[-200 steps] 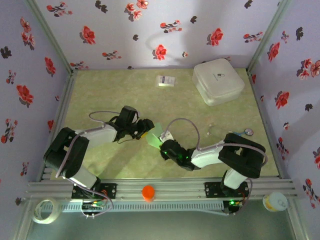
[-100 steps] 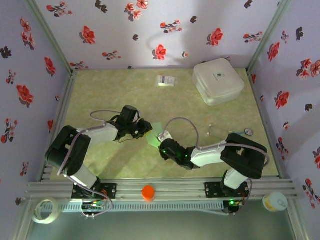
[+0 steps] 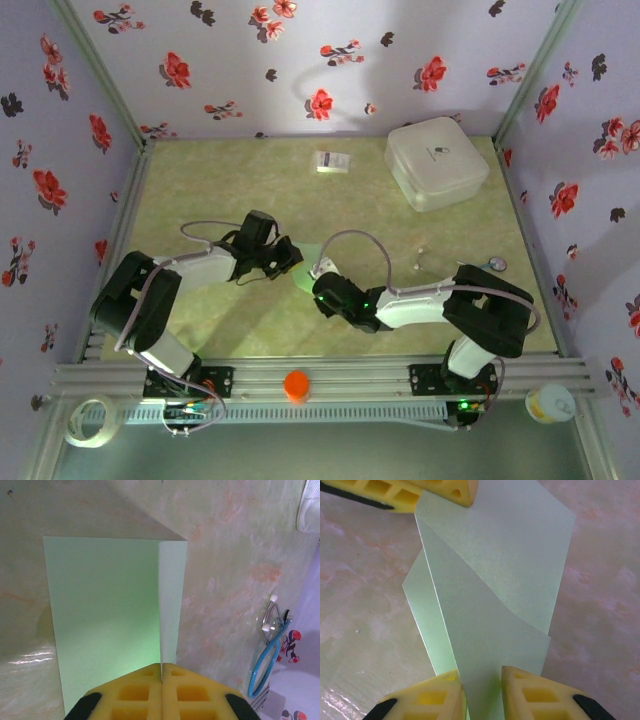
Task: Fold a paper plane with a square sheet of paper (pick it up from the middle)
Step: Fourth fold the wing at the center of the table.
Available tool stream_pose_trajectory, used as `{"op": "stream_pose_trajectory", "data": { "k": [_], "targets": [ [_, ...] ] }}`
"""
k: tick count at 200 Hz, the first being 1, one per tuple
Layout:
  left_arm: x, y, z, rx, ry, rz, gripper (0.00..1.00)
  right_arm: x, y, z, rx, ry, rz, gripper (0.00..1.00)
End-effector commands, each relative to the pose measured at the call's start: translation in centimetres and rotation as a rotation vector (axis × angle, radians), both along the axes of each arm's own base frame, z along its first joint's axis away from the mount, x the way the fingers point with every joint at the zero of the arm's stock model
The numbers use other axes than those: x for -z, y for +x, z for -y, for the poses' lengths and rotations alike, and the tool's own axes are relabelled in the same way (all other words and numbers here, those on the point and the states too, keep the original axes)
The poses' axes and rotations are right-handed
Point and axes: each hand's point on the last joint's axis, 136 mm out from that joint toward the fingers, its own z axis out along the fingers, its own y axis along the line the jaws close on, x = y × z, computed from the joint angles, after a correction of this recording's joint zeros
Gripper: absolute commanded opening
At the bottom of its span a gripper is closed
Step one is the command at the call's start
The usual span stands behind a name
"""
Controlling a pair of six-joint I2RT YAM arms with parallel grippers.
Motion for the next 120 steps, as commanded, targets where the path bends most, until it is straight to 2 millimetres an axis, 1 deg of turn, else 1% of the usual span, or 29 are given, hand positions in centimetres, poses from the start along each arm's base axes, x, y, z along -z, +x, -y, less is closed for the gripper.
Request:
{"op": "stream_pose_trajectory", "data": {
  "k": [1, 17, 92, 120],
  "targets": [
    [-1.54, 0.46, 0.1, 0.01, -0.013, 0.029, 0.05, 0.11, 0.06, 0.09, -0.01, -0.051, 0.003, 0.24],
    [-1.66, 0.48, 0.12, 0.011, -0.014, 0.033, 0.06, 0.03, 0.05, 0.1, -0.01, -0.058, 0.001, 0.21],
    [-1.58, 0.42, 0.05, 0.009, -0.011, 0.03, 0.05, 0.22, 0.08, 0.0, 0.002, -0.038, -0.004, 0.14],
    [-1.64, 0.38, -0.09, 0.006, -0.004, 0.032, 0.09, 0.21, 0.11, 0.03, 0.01, -0.023, -0.001, 0.09]
  ]
}}
